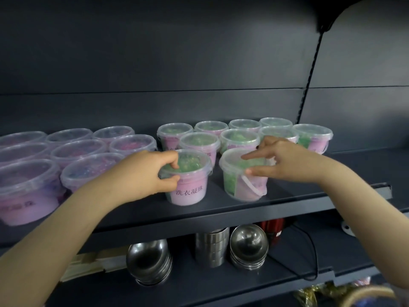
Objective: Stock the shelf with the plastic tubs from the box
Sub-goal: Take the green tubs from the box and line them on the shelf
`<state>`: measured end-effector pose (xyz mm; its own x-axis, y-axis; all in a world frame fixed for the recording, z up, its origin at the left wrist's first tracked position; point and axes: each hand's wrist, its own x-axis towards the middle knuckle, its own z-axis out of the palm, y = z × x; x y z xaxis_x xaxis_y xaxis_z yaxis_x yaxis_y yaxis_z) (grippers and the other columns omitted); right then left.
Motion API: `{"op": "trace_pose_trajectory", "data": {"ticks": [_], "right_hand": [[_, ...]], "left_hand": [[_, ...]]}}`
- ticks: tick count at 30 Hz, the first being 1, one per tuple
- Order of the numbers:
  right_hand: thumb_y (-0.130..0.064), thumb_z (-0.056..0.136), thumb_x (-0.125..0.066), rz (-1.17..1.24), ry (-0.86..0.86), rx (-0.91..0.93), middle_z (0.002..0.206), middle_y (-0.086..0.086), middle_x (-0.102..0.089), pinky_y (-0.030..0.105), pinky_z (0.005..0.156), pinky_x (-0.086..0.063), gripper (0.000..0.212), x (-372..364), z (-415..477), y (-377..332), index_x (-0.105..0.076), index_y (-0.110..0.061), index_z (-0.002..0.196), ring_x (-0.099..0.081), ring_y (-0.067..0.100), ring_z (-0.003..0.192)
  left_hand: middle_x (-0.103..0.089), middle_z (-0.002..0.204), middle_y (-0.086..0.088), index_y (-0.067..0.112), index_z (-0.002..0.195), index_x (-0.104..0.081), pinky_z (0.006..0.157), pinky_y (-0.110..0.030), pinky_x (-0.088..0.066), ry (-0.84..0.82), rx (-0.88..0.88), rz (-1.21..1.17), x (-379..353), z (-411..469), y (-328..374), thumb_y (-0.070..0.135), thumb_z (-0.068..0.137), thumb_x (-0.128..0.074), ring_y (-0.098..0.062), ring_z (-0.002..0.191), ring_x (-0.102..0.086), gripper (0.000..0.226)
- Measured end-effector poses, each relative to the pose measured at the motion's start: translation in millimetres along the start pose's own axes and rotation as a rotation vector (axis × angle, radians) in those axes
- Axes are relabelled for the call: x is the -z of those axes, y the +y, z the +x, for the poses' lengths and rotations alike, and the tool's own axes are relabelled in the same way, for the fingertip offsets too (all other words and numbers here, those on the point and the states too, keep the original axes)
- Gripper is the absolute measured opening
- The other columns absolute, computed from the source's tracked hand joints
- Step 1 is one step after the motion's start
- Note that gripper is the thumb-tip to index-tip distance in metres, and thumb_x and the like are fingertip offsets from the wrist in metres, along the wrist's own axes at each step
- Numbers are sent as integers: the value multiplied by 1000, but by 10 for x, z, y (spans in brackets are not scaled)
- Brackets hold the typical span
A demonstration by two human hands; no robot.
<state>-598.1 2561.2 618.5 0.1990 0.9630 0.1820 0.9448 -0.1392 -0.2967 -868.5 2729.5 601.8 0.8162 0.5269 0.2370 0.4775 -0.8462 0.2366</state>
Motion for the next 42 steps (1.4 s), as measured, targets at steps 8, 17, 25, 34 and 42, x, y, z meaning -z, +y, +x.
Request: {"op": "trace_pose_trajectory", "data": {"ticks": [8,17,25,34,42], "right_hand": [[-56,83,-59,-10,84,-28,114,-3,-49,32,105,-33,53,-202,33,-296,-61,-29,128,-42,15,116],[-49,83,-65,119,35,1,124,-15,-47,21,99,-28,46,-210,41,-126,-59,-39,127,-41,4,122],[-45,87,-62,202,4,10,135,-20,-45,4,86,-32,41,-241,128,5,-57,-45,127,-41,-3,123],[-38,91,-60,197,-76,-8,145,-16,-39,19,101,-26,42,-184,151,-15,-52,-43,132,-34,1,133],[-34,91,-60,8,295,-4,134,-10,-55,25,103,-35,36,-14,-228,-254,-60,-27,126,-49,12,124]], "left_hand": [[-53,63,7,35,81,-42,50,-29,-33,47,-70,87,-35,26,-48,61,64,-39,-7,57,-50,31],[-49,61,8,30,82,-49,48,-27,-28,85,-74,98,-40,132,-56,65,74,-61,-7,55,-47,38],[-52,67,7,29,85,-48,49,-27,-33,89,-49,117,-70,183,-72,64,76,-60,-9,59,-51,39],[-56,85,5,29,82,-41,64,-36,-49,3,-44,92,-53,198,-45,65,74,-58,-15,71,-56,41],[-49,130,3,21,123,-48,94,-41,-43,96,-21,227,-37,231,237,68,82,-47,-22,116,-49,62]]}}
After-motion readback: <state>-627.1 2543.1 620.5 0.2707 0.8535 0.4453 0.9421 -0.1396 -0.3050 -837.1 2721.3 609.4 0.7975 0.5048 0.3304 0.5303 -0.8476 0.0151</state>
